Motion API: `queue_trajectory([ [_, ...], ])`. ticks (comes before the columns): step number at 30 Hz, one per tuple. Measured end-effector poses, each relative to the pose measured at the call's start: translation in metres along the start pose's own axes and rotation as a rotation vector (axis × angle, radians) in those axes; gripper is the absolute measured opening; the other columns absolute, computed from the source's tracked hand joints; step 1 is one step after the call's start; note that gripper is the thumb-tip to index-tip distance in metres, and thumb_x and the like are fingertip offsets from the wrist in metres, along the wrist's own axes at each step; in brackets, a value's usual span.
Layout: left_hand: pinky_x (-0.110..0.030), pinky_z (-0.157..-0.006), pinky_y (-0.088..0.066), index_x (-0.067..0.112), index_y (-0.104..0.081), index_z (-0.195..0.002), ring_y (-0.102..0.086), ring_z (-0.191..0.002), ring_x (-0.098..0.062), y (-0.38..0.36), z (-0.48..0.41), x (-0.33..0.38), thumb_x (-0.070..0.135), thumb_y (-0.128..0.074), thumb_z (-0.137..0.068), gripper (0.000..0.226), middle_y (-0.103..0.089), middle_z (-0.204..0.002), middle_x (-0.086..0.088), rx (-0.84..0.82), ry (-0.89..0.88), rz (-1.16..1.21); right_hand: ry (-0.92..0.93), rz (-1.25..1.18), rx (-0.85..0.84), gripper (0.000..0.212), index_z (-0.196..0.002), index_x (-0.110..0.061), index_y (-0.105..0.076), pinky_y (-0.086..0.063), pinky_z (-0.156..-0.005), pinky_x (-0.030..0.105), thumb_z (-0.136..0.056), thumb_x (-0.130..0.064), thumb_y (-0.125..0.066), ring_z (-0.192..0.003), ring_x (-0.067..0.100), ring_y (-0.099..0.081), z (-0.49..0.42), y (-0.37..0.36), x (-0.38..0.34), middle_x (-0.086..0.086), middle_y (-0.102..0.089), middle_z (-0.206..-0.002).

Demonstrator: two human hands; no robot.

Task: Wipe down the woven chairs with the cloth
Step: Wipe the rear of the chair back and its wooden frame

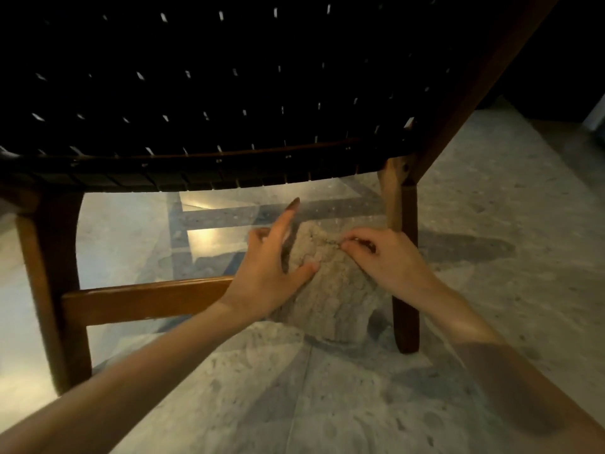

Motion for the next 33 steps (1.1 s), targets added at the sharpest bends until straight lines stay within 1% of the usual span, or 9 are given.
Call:
queue_trajectory([
  [5,-0.022,-0.08,-0.034,0.032,-0.014,-0.15,-0.05,-0.107,-0.023,-0.032,0.01,-0.044,0.049,-0.06,-0.086,0.08,-0.048,-0.115,-0.008,-0.222,0.124,-0.165,0.114,0.274,-0.168,0.021,-0.109,-0.032,-0.069,-0.032,-0.06,0.009,-0.095,-0.035,-0.054,-0.073,-0.006,-0.049,0.001,-0.032,-0.003,-0.019,-0.059,-0.086],
  [8,-0.02,-0.08,-0.036,0.032,-0.029,-0.145,-0.049,-0.091,-0.015,-0.043,0.004,-0.051,0.041,-0.06,-0.089,0.065,-0.042,-0.104,0.0,-0.211,0.074,-0.207,0.06,0.416,-0.137,0.023,-0.113,-0.033,-0.067,-0.025,-0.056,0.011,-0.095,-0.037,-0.052,-0.075,0.001,-0.042,0.001,-0.04,0.011,-0.015,-0.046,-0.083],
  [12,-0.029,-0.09,-0.046,0.024,-0.053,-0.122,-0.053,-0.1,-0.021,-0.049,-0.004,-0.058,0.031,-0.057,-0.093,0.03,-0.05,-0.113,-0.002,-0.168,0.034,-0.213,-0.004,0.447,-0.123,0.023,-0.112,-0.03,-0.067,-0.025,-0.056,0.012,-0.097,-0.033,-0.051,-0.074,0.001,-0.042,-0.002,-0.04,0.023,-0.012,-0.046,-0.087],
  [18,-0.039,-0.081,-0.05,0.026,-0.053,-0.079,-0.055,-0.089,-0.019,-0.033,-0.012,-0.049,0.048,-0.064,-0.079,0.024,-0.059,-0.096,-0.002,-0.22,-0.038,0.063,-0.025,0.482,-0.041,0.02,-0.105,-0.025,-0.066,-0.034,-0.062,0.022,-0.095,-0.036,-0.053,-0.075,0.007,-0.051,-0.003,-0.015,0.026,-0.008,-0.053,-0.085],
  [20,-0.044,-0.074,-0.051,0.024,-0.05,-0.085,-0.059,-0.08,-0.028,-0.02,-0.017,-0.048,0.051,-0.062,-0.075,0.031,-0.064,-0.086,-0.013,-0.294,0.006,0.168,-0.025,0.437,-0.033,0.02,-0.104,-0.023,-0.068,-0.033,-0.061,0.022,-0.093,-0.035,-0.056,-0.074,0.007,-0.05,-0.003,-0.009,0.027,-0.009,-0.052,-0.083],
  [22,-0.035,-0.071,-0.053,0.025,-0.049,-0.097,-0.062,-0.081,-0.024,-0.011,-0.021,-0.052,0.052,-0.061,-0.074,0.037,-0.066,-0.09,-0.008,-0.307,0.025,0.159,-0.036,0.399,-0.03,0.02,-0.103,-0.022,-0.068,-0.036,-0.062,0.023,-0.092,-0.034,-0.058,-0.075,0.008,-0.051,-0.002,-0.007,0.028,-0.007,-0.054,-0.083],
  [25,-0.023,-0.069,-0.05,0.027,-0.052,-0.104,-0.056,-0.088,-0.014,0.002,-0.032,-0.069,0.04,-0.062,-0.086,0.025,-0.06,-0.099,0.004,-0.138,0.044,-0.036,-0.086,0.371,-0.009,0.021,-0.104,-0.02,-0.068,-0.043,-0.067,0.026,-0.092,-0.034,-0.059,-0.077,0.009,-0.054,-0.003,-0.009,0.033,-0.005,-0.055,-0.087],
  [29,-0.037,-0.087,-0.045,0.02,-0.061,-0.114,-0.055,-0.102,-0.024,-0.003,-0.04,-0.087,0.031,-0.055,-0.094,0.024,-0.062,-0.118,-0.003,-0.049,0.1,-0.337,-0.17,0.356,0.015,0.026,-0.119,-0.017,-0.061,-0.043,-0.077,0.022,-0.095,-0.024,-0.056,-0.088,0.01,-0.053,-0.011,-0.023,0.041,0.002,-0.055,-0.107],
  [33,-0.04,-0.108,-0.024,0.027,-0.042,-0.133,-0.029,-0.127,-0.025,-0.023,-0.031,-0.083,0.026,-0.063,-0.088,0.05,-0.036,-0.139,-0.003,0.009,0.072,-0.633,-0.073,0.403,-0.209,0.049,-0.145,-0.021,-0.036,-0.044,-0.096,0.03,-0.098,-0.019,-0.05,-0.113,0.017,-0.049,-0.009,-0.053,0.046,0.004,-0.04,-0.139],
])
Point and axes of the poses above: each hand's wrist, its own z-axis away from the middle knuckle, its own y-axis out of the back of the hand, x = y × z, the point moved 6 cm from there along -z, towards the middle knuckle
